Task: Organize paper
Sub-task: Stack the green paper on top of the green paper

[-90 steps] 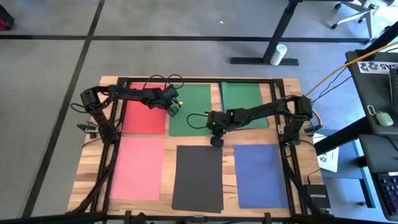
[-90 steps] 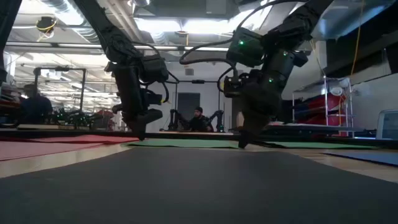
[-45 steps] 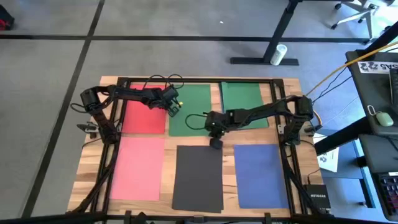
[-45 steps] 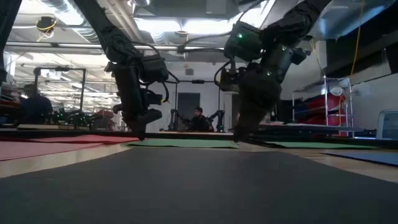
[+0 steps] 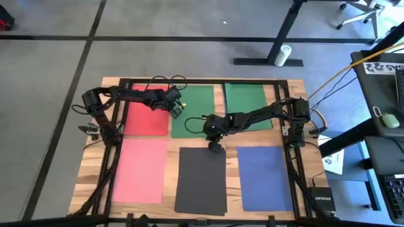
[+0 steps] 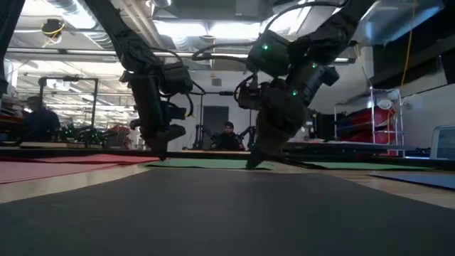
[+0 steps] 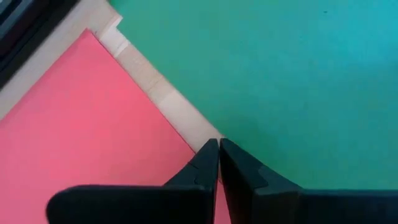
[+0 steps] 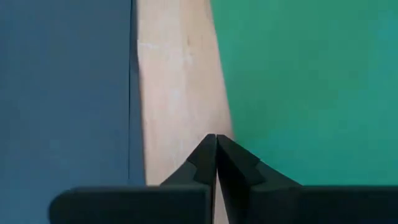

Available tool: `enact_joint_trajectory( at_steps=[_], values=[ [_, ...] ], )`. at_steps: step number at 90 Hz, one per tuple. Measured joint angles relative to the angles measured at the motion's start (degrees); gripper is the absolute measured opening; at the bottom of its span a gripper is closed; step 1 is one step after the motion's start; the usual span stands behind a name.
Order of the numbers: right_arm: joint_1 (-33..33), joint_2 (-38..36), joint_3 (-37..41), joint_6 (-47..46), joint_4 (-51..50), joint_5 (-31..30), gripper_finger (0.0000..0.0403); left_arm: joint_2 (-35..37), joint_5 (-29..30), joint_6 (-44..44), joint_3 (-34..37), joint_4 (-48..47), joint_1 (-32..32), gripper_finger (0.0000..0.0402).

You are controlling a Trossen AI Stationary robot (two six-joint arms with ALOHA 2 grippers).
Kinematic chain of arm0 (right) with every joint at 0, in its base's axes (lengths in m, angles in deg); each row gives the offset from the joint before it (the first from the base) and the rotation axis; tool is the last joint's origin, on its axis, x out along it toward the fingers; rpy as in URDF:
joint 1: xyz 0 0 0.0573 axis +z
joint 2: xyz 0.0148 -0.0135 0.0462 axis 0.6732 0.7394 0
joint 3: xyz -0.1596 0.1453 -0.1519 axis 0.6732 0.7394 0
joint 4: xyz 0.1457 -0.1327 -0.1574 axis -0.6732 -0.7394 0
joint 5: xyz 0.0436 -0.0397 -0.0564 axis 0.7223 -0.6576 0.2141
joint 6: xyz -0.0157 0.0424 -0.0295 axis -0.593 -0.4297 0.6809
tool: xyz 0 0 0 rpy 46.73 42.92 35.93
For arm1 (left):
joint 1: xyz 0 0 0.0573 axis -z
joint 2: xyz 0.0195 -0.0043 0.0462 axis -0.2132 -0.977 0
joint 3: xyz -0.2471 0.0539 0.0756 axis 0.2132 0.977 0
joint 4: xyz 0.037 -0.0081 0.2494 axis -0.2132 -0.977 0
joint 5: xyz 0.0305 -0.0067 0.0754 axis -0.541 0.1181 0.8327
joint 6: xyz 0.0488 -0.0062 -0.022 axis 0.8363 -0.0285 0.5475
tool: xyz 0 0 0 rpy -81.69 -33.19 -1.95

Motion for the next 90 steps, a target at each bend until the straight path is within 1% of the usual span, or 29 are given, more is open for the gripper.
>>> enact_joint_trajectory(
  at_steps=[7,27,90],
  values=[
    [-0.33,0.0,-0.15,0.03,0.17,-1.62,0.0,0.0,0.01,0.0,0.0,0.0,0.0,0.0],
    [-1.62,0.44,-0.29,-0.11,-0.89,-1.73,0.0,0.02,0.01,0.28,0.0,-0.01,0.04,0.0],
    [-1.57,0.55,-0.2,-1.84,-0.67,-3.3,0.0,0.02,0.01,1.03,0.0,1.42,0.07,0.0]
  ],
)
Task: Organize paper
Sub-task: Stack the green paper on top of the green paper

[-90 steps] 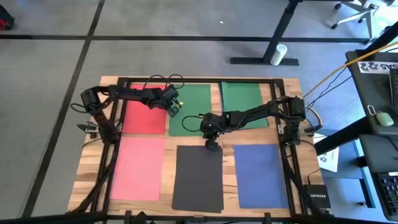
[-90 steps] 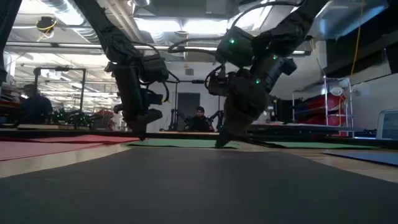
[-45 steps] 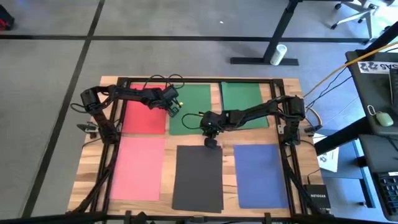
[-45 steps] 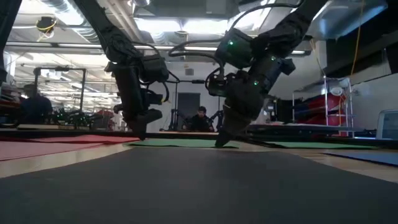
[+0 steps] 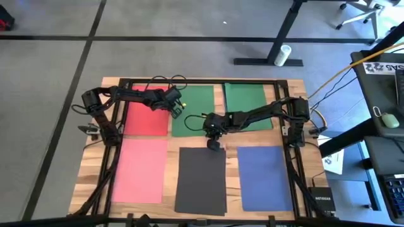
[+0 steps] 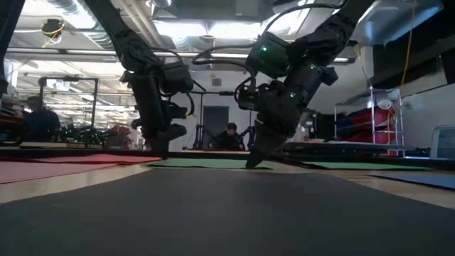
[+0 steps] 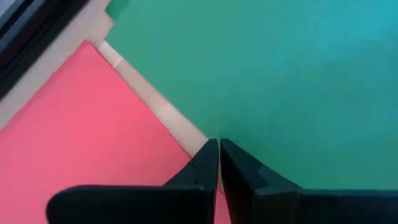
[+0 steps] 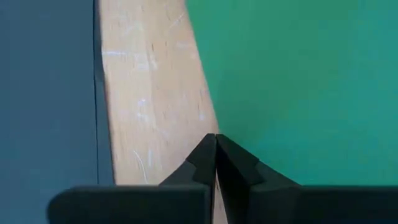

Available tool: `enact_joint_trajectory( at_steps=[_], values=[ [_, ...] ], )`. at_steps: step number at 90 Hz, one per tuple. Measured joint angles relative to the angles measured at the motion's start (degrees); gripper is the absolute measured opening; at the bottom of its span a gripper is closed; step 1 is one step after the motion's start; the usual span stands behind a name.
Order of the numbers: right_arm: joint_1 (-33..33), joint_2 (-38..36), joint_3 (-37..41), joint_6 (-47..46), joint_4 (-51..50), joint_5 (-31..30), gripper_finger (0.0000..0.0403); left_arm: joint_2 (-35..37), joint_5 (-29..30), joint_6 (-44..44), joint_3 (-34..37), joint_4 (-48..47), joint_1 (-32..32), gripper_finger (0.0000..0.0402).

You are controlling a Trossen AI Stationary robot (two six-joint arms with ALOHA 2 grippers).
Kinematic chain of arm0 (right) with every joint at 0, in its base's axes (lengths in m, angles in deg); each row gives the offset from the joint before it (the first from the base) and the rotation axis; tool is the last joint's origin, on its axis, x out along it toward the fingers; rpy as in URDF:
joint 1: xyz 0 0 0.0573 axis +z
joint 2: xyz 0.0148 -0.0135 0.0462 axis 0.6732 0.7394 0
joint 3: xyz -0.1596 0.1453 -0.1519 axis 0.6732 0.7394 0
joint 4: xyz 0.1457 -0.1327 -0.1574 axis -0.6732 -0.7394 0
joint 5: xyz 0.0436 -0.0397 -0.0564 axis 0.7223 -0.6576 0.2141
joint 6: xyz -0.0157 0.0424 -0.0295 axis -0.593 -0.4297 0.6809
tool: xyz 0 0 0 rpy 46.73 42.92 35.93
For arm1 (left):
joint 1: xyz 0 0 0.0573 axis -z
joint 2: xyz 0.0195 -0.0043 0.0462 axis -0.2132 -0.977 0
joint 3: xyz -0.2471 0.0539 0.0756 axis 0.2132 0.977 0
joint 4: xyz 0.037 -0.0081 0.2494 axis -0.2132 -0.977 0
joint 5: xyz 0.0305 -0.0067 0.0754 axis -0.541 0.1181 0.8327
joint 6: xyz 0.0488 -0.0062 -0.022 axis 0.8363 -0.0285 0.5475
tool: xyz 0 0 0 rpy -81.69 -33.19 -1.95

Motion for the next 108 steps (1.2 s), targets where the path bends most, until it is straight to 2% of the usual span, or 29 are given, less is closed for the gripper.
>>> enact_joint_trajectory(
  at_steps=[78,108],
  values=[
    [-0.33,0.07,0.04,-2.59,0.31,-1.95,0.0,0.0,0.0,0.02,0.0,-0.27,0.11,0.0],
    [-0.37,-0.88,0.07,-2.34,-1.92,1.56,0.0,0.0,-0.02,0.24,-0.02,-0.24,1.64,0.0]
  ],
)
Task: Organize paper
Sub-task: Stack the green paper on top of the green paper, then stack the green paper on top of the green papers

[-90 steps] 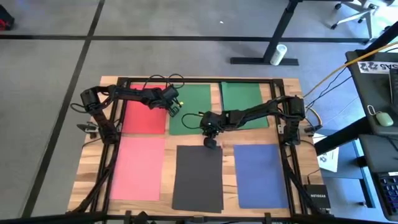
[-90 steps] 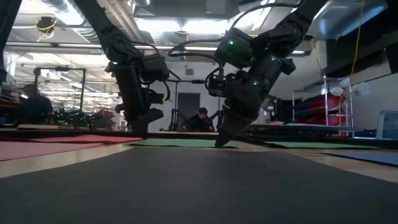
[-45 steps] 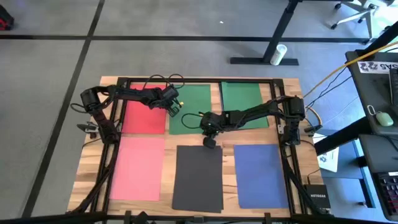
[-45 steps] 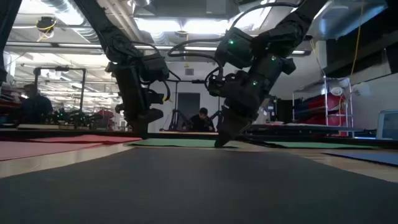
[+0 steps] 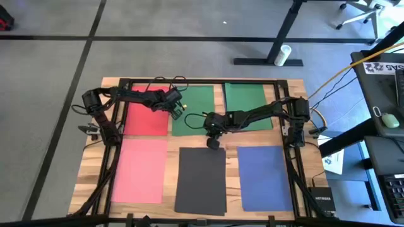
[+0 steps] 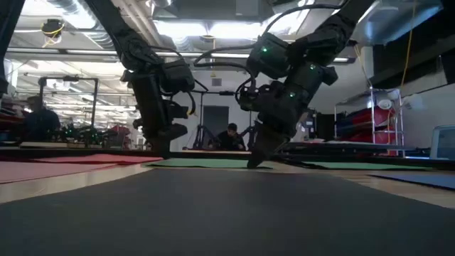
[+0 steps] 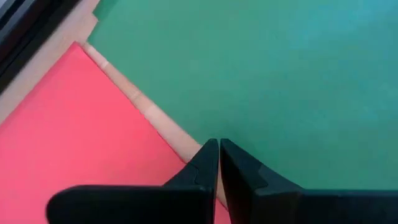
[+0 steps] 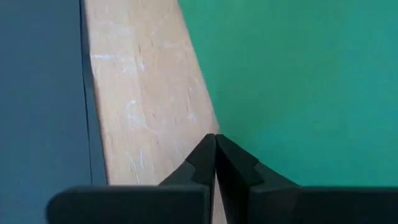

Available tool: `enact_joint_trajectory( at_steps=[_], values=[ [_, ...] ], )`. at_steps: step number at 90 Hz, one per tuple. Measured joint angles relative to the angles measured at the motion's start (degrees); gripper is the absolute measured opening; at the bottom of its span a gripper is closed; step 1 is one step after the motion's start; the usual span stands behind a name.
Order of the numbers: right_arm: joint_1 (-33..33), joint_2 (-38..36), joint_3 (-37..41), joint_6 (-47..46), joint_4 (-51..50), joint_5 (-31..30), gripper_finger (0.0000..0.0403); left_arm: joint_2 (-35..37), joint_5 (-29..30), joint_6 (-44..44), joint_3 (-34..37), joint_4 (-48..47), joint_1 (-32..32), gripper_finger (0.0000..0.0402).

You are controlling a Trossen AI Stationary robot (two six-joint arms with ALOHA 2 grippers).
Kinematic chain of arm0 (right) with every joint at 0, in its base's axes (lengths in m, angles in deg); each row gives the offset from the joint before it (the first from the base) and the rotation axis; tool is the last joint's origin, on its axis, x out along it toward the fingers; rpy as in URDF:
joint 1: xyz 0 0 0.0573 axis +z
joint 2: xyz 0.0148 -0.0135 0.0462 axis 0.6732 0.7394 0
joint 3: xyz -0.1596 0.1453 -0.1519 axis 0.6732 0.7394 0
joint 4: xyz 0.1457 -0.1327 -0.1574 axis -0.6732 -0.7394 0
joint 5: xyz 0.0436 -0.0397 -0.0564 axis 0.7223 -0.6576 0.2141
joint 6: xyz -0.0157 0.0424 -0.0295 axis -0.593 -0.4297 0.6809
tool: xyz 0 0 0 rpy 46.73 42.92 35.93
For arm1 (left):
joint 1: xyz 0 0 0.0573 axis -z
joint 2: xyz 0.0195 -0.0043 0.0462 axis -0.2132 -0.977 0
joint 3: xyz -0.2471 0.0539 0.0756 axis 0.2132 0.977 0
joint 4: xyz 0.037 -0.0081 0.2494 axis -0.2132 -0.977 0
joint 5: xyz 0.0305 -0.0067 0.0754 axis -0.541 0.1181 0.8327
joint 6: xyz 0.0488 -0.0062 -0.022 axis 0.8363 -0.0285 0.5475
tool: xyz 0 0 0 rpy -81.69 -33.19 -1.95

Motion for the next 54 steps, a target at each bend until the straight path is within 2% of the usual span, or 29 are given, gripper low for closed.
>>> enact_joint_trajectory(
  at_steps=[15,25,43,54],
  values=[
    [1.43,-3.16,0.26,3.1,-7.39,2.46,0.0,0.0,0.02,0.0,-0.04,-0.24,1.35,0.0],
    [3.28,-7.87,0.15,5.09,-14.55,1.26,0.0,0.02,0.02,0.0,-0.04,-0.52,3.06,0.0],
    [7.58,-15.66,0.15,5.25,-29.37,-11.4,0.0,0.15,0.02,-0.85,-0.04,-0.15,7.3,0.0],
    [9.46,-16.87,0.13,4.08,-34.44,-19.67,0.0012,0.41,0.02,-1.91,-0.04,-0.02,10.26,0.0]
  ],
)
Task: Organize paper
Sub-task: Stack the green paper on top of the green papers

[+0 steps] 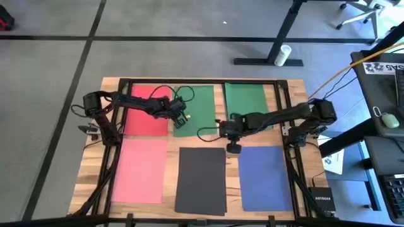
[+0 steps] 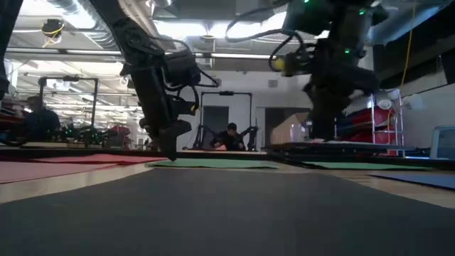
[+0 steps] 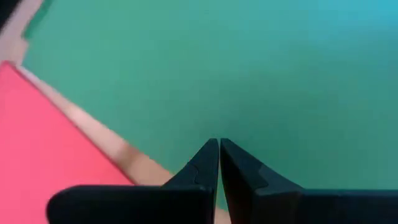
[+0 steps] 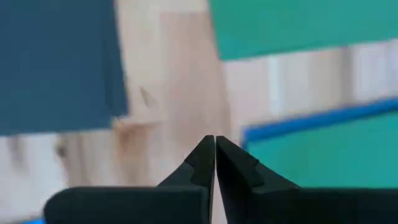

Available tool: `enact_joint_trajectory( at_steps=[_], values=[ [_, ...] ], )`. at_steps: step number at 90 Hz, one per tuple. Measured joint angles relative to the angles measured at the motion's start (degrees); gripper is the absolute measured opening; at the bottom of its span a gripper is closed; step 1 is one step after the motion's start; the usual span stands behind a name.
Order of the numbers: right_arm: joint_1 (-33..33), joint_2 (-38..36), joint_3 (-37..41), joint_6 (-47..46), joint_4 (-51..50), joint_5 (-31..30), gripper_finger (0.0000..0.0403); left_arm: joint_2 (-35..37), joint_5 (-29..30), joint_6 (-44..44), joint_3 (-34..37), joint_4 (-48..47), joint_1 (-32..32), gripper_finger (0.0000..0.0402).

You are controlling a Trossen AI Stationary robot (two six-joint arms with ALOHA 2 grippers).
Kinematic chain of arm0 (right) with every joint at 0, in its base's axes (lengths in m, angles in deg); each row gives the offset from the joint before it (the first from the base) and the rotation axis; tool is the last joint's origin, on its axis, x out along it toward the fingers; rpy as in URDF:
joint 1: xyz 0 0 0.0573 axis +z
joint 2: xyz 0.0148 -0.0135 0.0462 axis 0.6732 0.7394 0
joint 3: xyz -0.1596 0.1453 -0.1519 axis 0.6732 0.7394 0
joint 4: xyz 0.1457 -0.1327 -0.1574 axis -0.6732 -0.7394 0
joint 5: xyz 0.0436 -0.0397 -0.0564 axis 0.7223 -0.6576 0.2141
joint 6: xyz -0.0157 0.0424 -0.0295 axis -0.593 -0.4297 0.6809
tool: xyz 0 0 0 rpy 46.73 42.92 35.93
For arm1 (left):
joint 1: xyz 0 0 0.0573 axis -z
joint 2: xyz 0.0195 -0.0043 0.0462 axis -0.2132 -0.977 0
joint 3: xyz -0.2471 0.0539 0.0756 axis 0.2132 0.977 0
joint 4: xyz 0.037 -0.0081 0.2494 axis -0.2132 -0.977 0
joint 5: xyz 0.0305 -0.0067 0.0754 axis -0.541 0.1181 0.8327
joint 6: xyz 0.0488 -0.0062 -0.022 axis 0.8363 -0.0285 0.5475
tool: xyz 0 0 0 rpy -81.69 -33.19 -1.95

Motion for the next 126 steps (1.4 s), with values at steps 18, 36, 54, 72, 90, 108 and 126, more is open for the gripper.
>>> enact_joint_trajectory(
  at_steps=[18,36,54,72,90,108,126],
  values=[
    [0.36,0.22,1.68,-2.0,1.76,-2.43,0.0066,0.0,-0.01,-0.3,0.0,-0.1,3.84,0.0],
    [0.35,0.22,3.92,-2.64,2.37,-5.32,0.0107,1.1,1.08,-1.38,0.0,-0.6,6.16,0.0],
    [0.35,0.22,9.0,-1.08,9.63,-5.21,0.011,3.2,1.31,-2.64,0.0,-0.8,8.63,0.0],
    [0.35,0.22,13.21,0.4,15.22,-8.27,0.0111,3.89,2.12,-2.77,0.0,-1.2,9.95,0.0],
    [0.34,0.22,15.1,0.55,18.92,-10.16,0.0111,3.89,2.68,-2.97,0.0,-1.33,9.97,0.0],
    [-0.89,0.22,17.04,0.94,23.14,-10.39,0.0111,3.89,2.84,-3.01,0.0,-1.29,9.89,0.0],
    [-3.22,0.11,18.23,1.59,24.76,-10.38,0.0111,3.89,2.93,-2.94,0.0,-1.38,9.89,0.0]
  ],
)
